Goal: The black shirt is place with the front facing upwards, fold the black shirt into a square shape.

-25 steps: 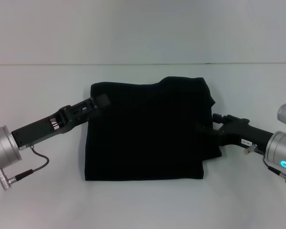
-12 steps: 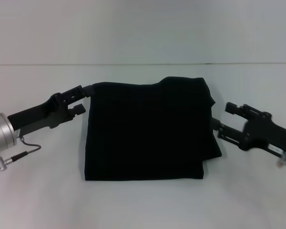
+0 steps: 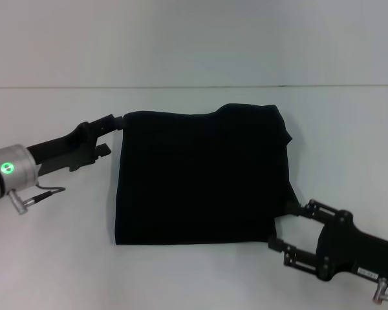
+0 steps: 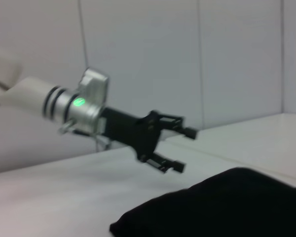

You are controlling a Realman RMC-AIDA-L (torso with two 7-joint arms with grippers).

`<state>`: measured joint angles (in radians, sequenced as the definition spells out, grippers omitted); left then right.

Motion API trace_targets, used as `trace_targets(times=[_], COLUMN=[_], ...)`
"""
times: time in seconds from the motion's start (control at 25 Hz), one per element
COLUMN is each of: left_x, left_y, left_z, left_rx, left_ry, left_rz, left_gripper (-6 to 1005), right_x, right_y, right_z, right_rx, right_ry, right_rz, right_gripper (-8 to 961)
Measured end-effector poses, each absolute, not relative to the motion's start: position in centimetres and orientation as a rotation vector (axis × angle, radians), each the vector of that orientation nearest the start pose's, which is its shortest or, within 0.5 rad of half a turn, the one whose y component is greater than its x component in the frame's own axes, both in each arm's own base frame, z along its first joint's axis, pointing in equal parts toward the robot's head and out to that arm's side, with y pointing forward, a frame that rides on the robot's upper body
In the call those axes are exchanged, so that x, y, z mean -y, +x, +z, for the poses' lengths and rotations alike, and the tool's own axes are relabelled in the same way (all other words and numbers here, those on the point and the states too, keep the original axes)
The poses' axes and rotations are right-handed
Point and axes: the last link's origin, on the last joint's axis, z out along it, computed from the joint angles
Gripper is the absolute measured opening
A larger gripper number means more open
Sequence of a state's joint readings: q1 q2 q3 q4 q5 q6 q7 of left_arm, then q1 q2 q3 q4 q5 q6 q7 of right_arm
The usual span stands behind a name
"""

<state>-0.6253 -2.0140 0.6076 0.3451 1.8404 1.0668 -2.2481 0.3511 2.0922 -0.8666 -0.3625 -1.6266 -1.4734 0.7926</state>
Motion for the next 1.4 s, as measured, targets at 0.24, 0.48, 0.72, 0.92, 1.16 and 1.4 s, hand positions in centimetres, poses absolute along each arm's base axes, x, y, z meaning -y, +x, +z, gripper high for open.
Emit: trace_targets(times=[0.24,0.48,0.72,0.92,1.16,1.4], left_x=[-39.5,-39.8,-39.8,-39.9,-39.9,-39.9], left_y=[-29.7,-29.8,-30.1,-29.4,-28.5,-28.5], left_z=[-1.7,-2.6,-3.1,-3.8,-4.6,-4.9], left_rx=[-2.483,-2.545,-2.586,-2.539,-2.494,-2.458], left_ry=[2.226,2.238,2.259,2.320,2.356,2.439], left_rz=[1.155,1.148,1.125,1.053,1.007,0.924], left_gripper=[855,852,848,845,842,795], right_x=[-26.3,-26.2,-26.2,-26.3,-26.4,-26.3], right_y=[30.2,30.2,30.1,29.9,29.9,29.8], right_z=[-5.3,-5.3,-5.4,-5.5,-5.4,-5.5], right_rx=[-0.379,-0.377,-0.377,-0.372,-0.370,-0.372], right_ry=[-2.559,-2.562,-2.567,-2.576,-2.577,-2.577], right_rz=[0.812,0.818,0.821,0.824,0.826,0.828], right_gripper=[766,765,766,766,765,765])
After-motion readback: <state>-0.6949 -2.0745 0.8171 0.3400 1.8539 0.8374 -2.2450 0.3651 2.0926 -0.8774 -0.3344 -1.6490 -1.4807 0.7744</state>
